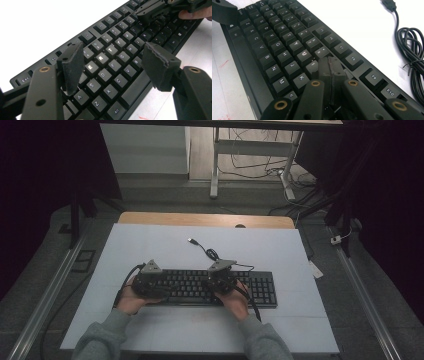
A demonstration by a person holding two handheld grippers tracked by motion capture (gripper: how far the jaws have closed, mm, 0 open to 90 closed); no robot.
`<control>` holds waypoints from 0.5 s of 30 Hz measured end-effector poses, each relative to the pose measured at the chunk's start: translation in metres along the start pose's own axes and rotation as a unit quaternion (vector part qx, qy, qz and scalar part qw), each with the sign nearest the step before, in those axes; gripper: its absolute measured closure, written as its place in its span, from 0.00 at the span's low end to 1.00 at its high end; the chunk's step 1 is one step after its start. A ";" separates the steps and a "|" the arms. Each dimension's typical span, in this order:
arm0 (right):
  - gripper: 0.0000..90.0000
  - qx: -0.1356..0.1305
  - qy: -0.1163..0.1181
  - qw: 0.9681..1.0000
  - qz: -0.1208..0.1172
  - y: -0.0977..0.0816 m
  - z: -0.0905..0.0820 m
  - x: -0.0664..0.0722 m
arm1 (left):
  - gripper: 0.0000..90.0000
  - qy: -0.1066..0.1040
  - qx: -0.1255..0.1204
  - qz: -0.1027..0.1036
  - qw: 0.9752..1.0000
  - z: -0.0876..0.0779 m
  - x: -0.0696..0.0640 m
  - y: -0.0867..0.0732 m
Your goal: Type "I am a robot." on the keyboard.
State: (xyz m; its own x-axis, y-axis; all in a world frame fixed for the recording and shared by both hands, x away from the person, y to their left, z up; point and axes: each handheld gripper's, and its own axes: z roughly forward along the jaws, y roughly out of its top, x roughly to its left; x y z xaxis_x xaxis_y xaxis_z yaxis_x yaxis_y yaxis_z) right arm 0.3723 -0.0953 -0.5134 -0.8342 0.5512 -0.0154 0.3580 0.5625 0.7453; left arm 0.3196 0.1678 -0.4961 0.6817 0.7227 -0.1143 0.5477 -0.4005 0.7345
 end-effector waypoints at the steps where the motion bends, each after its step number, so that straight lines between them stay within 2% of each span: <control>1: 1.00 0.001 -0.001 1.000 -0.001 0.000 0.000 0.000 | 0.38 0.000 0.000 0.000 1.000 0.000 0.000 0.000; 9: 1.00 0.010 -0.008 1.000 -0.004 -0.001 0.003 0.001 | 0.38 0.000 0.000 0.001 1.000 0.000 0.000 0.000; 12: 1.00 0.002 -0.006 1.000 -0.006 0.000 0.001 0.001 | 0.38 0.001 -0.001 0.001 1.000 0.000 0.000 0.000; 15: 1.00 -0.014 -0.004 1.000 0.004 0.001 -0.005 0.000 | 0.38 0.001 -0.003 0.001 1.000 -0.001 0.000 0.000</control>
State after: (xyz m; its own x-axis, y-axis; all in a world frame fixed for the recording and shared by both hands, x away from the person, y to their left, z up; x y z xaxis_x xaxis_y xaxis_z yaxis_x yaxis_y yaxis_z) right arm 0.3701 -0.0978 -0.5096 -0.8282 0.5603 -0.0144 0.3521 0.5401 0.7644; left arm 0.3193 0.1683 -0.4955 0.6819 0.7230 -0.1106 0.5434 -0.3997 0.7382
